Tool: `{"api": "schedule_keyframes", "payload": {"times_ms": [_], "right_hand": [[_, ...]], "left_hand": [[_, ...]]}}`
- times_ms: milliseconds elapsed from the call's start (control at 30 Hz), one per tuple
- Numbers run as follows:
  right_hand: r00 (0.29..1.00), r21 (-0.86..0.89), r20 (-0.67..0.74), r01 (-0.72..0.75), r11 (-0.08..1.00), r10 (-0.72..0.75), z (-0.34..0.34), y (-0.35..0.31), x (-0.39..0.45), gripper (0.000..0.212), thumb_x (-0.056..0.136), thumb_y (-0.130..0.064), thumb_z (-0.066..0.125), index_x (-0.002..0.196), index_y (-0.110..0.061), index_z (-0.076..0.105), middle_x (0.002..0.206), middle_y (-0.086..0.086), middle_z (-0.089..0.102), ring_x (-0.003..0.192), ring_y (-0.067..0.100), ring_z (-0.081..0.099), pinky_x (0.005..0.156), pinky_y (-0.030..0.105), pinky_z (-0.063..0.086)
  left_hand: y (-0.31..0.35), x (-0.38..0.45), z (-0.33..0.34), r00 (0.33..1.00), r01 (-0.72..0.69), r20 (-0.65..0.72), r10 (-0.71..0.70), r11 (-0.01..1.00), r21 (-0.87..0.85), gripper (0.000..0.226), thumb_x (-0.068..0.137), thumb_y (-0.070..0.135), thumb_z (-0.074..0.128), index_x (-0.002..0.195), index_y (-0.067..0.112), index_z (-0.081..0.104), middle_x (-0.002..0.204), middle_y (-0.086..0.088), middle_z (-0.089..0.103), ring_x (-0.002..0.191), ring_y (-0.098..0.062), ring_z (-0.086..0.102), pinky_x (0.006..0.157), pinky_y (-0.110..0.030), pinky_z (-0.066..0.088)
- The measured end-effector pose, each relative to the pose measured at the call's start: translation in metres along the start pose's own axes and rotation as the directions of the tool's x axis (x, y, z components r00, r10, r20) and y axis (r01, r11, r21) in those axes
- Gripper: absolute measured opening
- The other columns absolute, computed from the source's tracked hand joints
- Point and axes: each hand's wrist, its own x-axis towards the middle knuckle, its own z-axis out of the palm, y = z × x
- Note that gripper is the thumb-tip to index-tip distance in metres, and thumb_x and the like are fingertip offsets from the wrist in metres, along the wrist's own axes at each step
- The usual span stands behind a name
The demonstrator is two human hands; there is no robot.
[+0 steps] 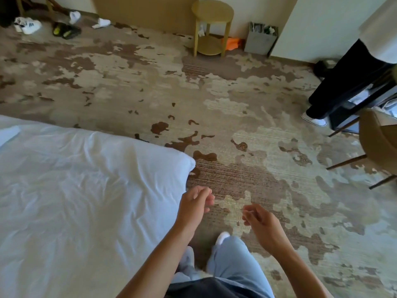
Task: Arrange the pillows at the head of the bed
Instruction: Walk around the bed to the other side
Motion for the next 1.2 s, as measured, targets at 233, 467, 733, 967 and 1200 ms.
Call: {"api": "schedule_keyframes", "payload": {"times_ms": [233, 467, 733, 967, 1200], "right_hand": [[0.998, -0.096, 0.051, -0.024, 0.995, 0.029, -0.042, -0.040, 0.166, 0.010, 0.101, -0.036, 0.060, 0.094, -0.039, 0.067, 0.079, -0.010, 0.075, 0.066, 0.010, 0.072, 0.060, 0.029, 0.059], [0.921, -0.180, 0.348, 0.246, 0.952, -0.172, -0.048, -0.179, 0.360, 0.011, 0.104, -0.035, 0.058, 0.101, -0.044, 0.064, 0.099, -0.019, 0.073, 0.092, 0.002, 0.069, 0.080, 0.020, 0.055], [0.719, -0.164, 0.588, 0.555, 0.815, -0.371, 0.014, -0.396, 0.533, 0.011, 0.103, -0.025, 0.058, 0.107, -0.032, 0.066, 0.099, -0.015, 0.070, 0.089, 0.005, 0.068, 0.081, 0.017, 0.051], [0.659, -0.235, 0.685, 0.603, 0.763, -0.310, 0.072, -0.542, 0.676, 0.011, 0.103, -0.032, 0.060, 0.108, -0.030, 0.070, 0.107, -0.012, 0.074, 0.100, 0.007, 0.068, 0.092, 0.027, 0.054], [0.673, -0.296, 0.696, 0.586, 0.754, -0.251, 0.110, -0.666, 0.792, 0.017, 0.103, -0.018, 0.059, 0.096, -0.029, 0.070, 0.096, -0.009, 0.075, 0.091, 0.004, 0.069, 0.075, 0.013, 0.046]], "left_hand": [[0.085, 0.152, 0.007, 0.997, -0.031, -0.062, 0.035, 0.997, 0.073, 0.020, 0.100, 0.031, 0.057, 0.099, 0.020, 0.074, 0.090, 0.006, 0.079, 0.087, -0.007, 0.075, 0.080, -0.031, 0.062], [0.164, 0.257, -0.021, 0.950, 0.056, -0.310, -0.047, 0.998, 0.018, 0.020, 0.103, 0.029, 0.056, 0.099, 0.019, 0.073, 0.090, 0.006, 0.078, 0.087, -0.007, 0.074, 0.079, -0.028, 0.063], [0.234, 0.373, -0.091, 0.788, 0.015, -0.569, -0.236, 0.931, -0.364, 0.019, 0.101, 0.021, 0.057, 0.091, 0.016, 0.073, 0.084, -0.002, 0.078, 0.090, -0.024, 0.074, 0.084, -0.039, 0.060], [0.327, 0.521, -0.174, 0.746, -0.071, -0.600, -0.291, 0.860, -0.506, 0.019, 0.099, 0.021, 0.057, 0.097, 0.009, 0.072, 0.089, -0.009, 0.077, 0.081, -0.018, 0.071, 0.070, -0.027, 0.056], [0.447, 0.628, -0.302, 0.742, -0.194, -0.636, -0.211, 0.841, -0.505, 0.021, 0.102, 0.025, 0.055, 0.096, 0.017, 0.073, 0.088, 0.001, 0.077, 0.086, -0.015, 0.072, 0.075, -0.028, 0.054]]}}
